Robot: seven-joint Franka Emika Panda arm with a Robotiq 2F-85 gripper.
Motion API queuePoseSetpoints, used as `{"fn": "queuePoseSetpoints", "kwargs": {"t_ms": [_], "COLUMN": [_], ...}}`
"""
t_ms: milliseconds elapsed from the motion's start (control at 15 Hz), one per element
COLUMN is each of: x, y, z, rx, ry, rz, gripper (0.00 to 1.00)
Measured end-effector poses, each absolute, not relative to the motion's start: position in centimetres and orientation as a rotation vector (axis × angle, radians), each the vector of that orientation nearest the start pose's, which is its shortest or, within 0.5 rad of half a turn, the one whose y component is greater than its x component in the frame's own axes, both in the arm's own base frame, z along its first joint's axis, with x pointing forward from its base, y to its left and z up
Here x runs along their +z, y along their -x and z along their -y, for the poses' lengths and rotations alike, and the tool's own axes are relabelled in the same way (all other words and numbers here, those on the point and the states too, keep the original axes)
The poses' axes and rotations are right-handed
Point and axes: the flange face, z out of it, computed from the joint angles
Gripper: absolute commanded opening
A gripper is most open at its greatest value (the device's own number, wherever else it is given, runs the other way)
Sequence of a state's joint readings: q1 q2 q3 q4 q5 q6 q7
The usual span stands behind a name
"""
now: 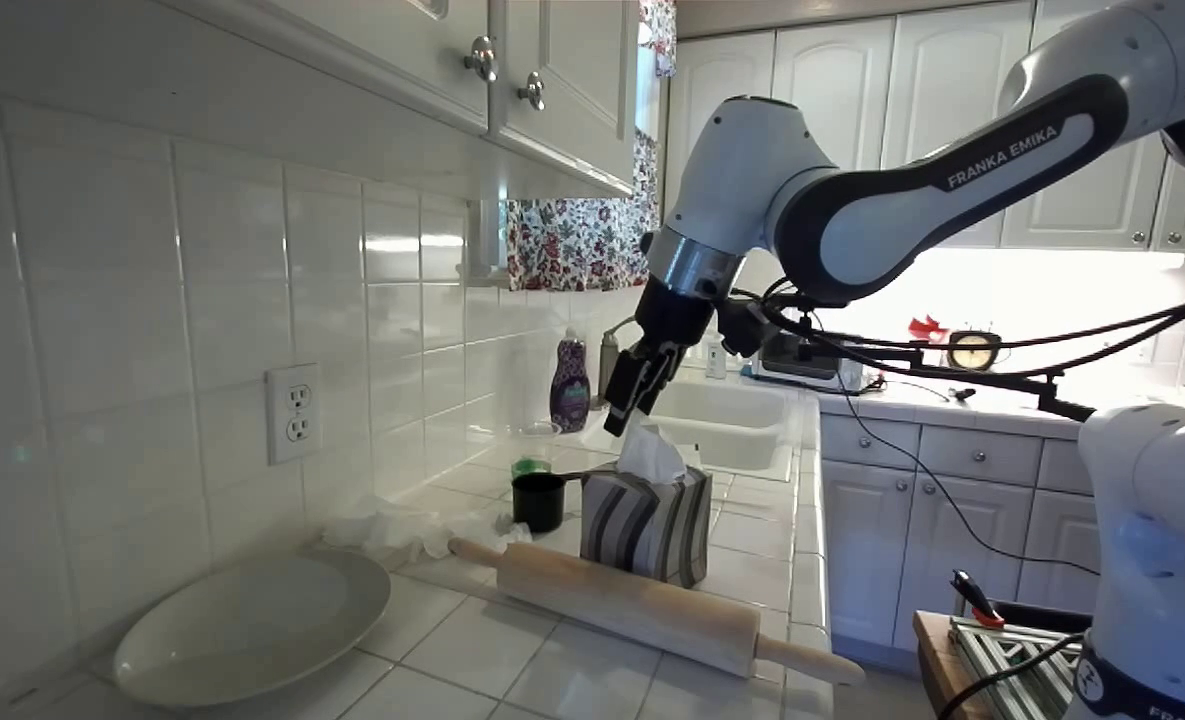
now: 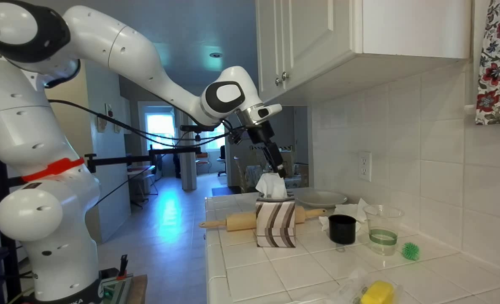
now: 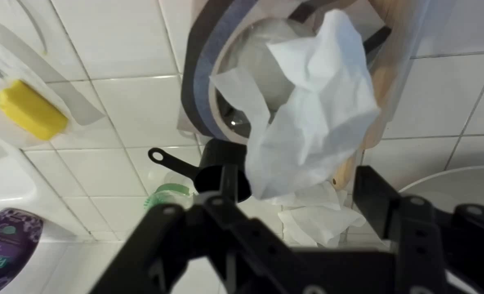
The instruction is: Pick up the napkin from the box and put it on the counter
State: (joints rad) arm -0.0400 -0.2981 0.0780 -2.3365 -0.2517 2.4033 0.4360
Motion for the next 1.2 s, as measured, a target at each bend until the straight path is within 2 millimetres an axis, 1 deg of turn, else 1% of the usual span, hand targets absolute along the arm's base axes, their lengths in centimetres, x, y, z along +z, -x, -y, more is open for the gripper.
{"fn": "queuePoseSetpoints", "kwargs": {"t_ms": [200, 333, 400, 600, 800, 1000, 1200], "x": [47.6, 47.0, 46.9, 47.1, 48.3, 50.2, 52.2], "y": [-49.3, -49.3, -49.1, -48.2, -47.0, -46.1, -45.3], "z": [-1.2, -1.5, -2.0, -4.0, -5.8, -6.8, -6.9], "rx": [-0.626, -0.573, -0.539, -0.463, -0.453, -0.525, -0.628], "ry": [3.126, 3.096, 3.087, 3.106, 3.138, 3.154, 3.153], "rz": [-0.392, -0.408, -0.409, -0.369, -0.339, -0.327, -0.343], "gripper": [0.22, 0.08, 0.01, 0.0, 0.0, 0.0, 0.0]}}
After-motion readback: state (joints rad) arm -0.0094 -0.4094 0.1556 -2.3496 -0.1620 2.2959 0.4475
